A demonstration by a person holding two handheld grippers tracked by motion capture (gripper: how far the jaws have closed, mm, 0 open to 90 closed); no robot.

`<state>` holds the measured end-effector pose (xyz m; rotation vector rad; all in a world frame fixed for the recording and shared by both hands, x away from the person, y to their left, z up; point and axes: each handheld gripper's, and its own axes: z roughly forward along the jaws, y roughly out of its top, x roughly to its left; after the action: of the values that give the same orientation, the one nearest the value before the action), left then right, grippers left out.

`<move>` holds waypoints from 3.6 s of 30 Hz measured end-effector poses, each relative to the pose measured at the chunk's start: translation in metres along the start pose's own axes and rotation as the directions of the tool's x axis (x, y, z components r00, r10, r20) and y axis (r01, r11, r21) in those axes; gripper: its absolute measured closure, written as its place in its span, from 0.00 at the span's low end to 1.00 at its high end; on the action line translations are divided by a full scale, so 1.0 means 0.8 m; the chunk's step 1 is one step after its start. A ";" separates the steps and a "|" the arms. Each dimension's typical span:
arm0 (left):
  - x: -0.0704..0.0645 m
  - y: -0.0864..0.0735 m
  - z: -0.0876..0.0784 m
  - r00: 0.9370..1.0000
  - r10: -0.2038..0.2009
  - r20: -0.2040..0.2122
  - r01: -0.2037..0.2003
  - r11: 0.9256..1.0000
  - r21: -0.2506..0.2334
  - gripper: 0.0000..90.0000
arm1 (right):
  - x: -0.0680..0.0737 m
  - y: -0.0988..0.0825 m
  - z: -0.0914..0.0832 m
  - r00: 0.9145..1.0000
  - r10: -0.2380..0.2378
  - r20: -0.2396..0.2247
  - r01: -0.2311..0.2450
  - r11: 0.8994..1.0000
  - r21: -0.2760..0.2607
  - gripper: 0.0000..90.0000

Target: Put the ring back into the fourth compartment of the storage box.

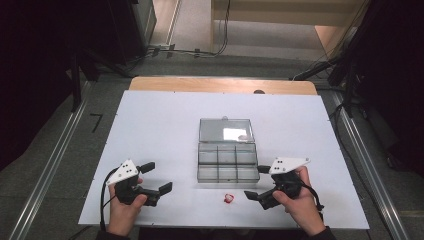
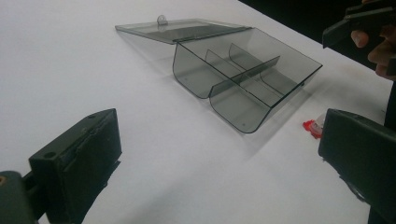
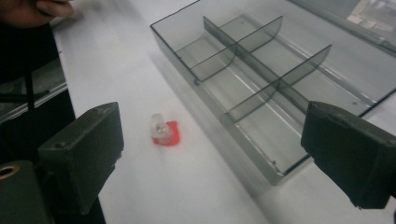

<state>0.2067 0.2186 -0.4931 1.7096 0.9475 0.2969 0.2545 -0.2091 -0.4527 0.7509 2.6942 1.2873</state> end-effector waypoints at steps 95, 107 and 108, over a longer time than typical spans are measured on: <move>0.013 -0.012 -0.002 1.000 0.000 -0.025 0.001 1.000 0.020 0.00 | 0.033 0.028 0.042 0.996 -0.054 -0.068 0.058 0.997 0.059 0.94; 0.014 -0.012 -0.003 1.000 -0.002 -0.026 0.003 1.000 0.020 0.00 | 0.031 0.040 0.041 0.996 -0.060 -0.064 0.064 0.997 0.054 0.94; 0.014 -0.012 -0.003 1.000 -0.002 -0.026 0.003 1.000 0.019 0.00 | 0.031 0.041 0.041 0.996 -0.061 -0.063 0.064 0.996 0.055 0.94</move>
<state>0.2080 0.2287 -0.5039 1.7254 0.9746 0.3104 0.2544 -0.1573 -0.4458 0.6367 2.7895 1.2453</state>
